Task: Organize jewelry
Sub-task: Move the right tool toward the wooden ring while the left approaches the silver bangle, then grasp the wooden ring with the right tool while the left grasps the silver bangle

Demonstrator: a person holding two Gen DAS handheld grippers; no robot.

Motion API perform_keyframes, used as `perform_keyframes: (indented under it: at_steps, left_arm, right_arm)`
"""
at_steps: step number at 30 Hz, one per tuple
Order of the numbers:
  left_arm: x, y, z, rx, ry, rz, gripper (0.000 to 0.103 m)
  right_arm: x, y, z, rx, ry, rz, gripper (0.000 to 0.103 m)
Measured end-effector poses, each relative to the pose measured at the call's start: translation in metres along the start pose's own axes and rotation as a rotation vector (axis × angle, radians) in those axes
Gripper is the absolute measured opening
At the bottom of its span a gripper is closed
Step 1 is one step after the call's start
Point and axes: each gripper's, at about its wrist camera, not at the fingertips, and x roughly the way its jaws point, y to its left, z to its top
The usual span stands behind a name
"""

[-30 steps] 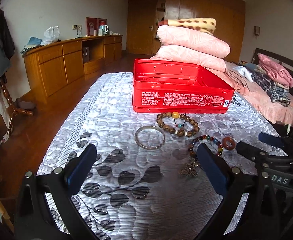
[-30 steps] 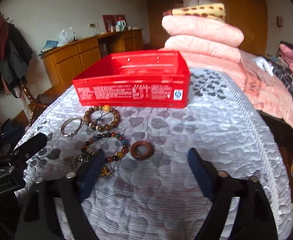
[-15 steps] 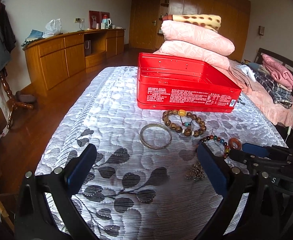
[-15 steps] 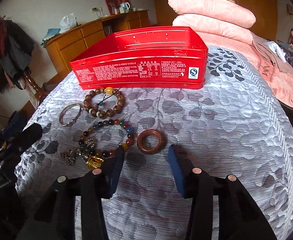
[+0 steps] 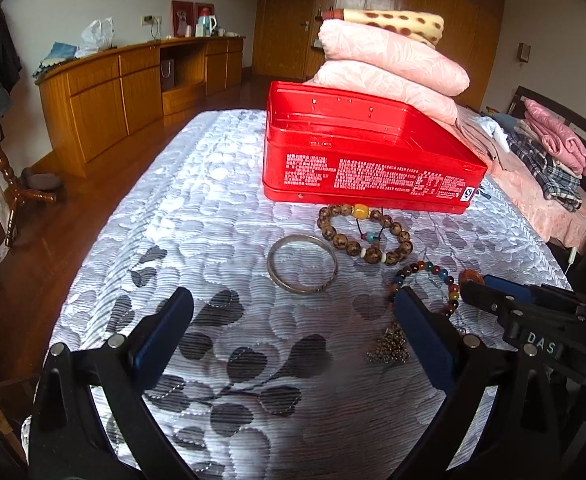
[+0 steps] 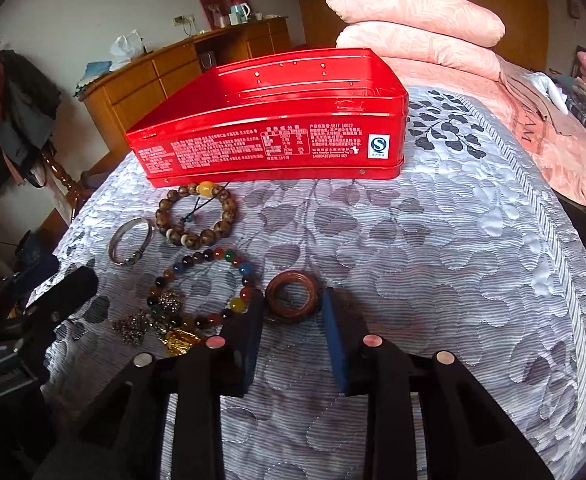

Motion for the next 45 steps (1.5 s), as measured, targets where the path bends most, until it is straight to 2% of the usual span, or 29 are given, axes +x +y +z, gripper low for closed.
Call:
perform_keyframes:
  at_steps: [6, 11, 13, 18, 20, 22, 30, 39, 40, 42, 45]
  left_arm:
    - [0.023, 0.0, 0.008, -0.024, 0.094, -0.002, 0.097]
    - [0.035, 0.003, 0.015, -0.051, 0.115, 0.018, 0.096]
    - [0.045, 0.004, 0.016, -0.052, 0.158, 0.01, 0.077]
    - [0.047, 0.001, 0.019, -0.034, 0.156, 0.038, 0.071]
    - [0.046, 0.002, 0.019, -0.037, 0.15, 0.043, 0.063]
    - [0.044, 0.003, 0.02, -0.043, 0.141, 0.046, 0.045]
    - [0.026, 0.004, 0.015, -0.041, 0.098, 0.004, 0.044]
    - [-0.004, 0.004, 0.014, -0.045, 0.025, -0.03, 0.041]
    - [-0.006, 0.003, 0.015, -0.044, 0.017, -0.044, 0.004]
    - [-0.008, 0.004, 0.017, -0.057, 0.022, -0.082, 0.006]
    - [-0.007, 0.001, 0.018, -0.037, 0.017, -0.069, 0.006]
  right_arm:
    - [-0.002, -0.005, -0.001, 0.014, -0.006, 0.02, 0.029]
    - [-0.002, -0.004, -0.002, 0.01, -0.008, 0.021, 0.029]
    - [-0.002, -0.004, -0.002, 0.012, -0.008, 0.022, 0.029]
    - [-0.002, -0.003, -0.003, 0.011, -0.008, 0.019, 0.029]
    - [-0.003, -0.003, -0.003, 0.011, -0.008, 0.018, 0.029]
    - [-0.003, -0.003, -0.003, 0.011, -0.009, 0.016, 0.029]
    - [-0.009, -0.001, -0.005, 0.013, -0.026, 0.022, 0.029]
    - [-0.028, 0.004, 0.002, 0.0, -0.095, 0.028, 0.029]
    - [-0.03, 0.004, 0.004, -0.001, -0.103, 0.028, 0.029]
    - [-0.033, 0.004, 0.008, -0.004, -0.115, 0.026, 0.029]
    - [-0.034, 0.004, 0.011, -0.005, -0.122, 0.026, 0.029]
